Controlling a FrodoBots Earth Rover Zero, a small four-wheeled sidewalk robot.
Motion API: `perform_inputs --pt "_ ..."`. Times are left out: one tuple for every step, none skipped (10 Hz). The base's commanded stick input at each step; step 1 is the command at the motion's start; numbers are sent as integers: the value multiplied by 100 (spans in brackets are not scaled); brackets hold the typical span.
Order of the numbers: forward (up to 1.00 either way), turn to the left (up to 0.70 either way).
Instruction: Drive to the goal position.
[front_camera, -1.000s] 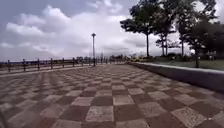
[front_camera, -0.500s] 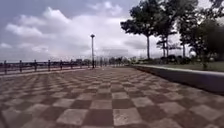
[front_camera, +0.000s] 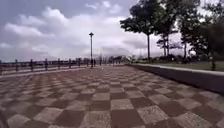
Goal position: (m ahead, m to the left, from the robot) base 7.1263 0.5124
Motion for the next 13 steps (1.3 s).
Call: perform_inputs --pt "85 0" --pt "85 9" --pt "85 24" --pt "85 15" --pt "85 0" --pt "85 0" --pt "85 0" --pt "85 0" --pt "85 0" --pt "85 0" --pt "85 0" --pt "85 0" --pt "85 0"
